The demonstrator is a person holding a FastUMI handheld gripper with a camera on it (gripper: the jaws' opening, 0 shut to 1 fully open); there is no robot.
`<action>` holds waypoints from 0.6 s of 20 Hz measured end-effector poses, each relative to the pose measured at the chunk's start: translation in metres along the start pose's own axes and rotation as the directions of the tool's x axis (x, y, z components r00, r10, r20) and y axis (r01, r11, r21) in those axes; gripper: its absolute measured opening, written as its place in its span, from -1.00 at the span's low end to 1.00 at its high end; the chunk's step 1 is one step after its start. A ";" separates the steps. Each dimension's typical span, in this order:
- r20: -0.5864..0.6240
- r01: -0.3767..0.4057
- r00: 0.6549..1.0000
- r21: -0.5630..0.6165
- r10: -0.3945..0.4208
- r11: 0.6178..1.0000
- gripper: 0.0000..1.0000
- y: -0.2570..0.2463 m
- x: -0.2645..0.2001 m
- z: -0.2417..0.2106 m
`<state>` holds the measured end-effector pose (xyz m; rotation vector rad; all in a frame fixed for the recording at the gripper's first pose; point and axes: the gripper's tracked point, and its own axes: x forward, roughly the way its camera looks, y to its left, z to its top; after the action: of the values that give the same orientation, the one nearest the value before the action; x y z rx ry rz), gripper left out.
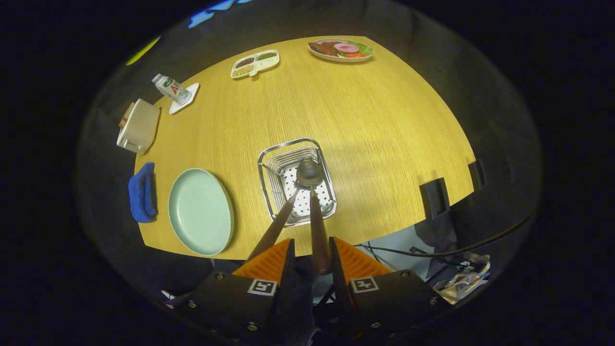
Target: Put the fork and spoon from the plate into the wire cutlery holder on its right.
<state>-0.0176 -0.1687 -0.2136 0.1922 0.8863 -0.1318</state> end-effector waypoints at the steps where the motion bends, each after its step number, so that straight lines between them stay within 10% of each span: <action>1: 0.002 0.001 1.000 0.004 -0.001 1.000 -0.17 0.000 -0.001 0.000; 12: 0.032 -0.008 0.999 0.036 0.007 0.999 -0.09 -0.004 -0.004 0.006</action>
<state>-0.0164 -0.1733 -0.2076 0.2270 0.8514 -0.1438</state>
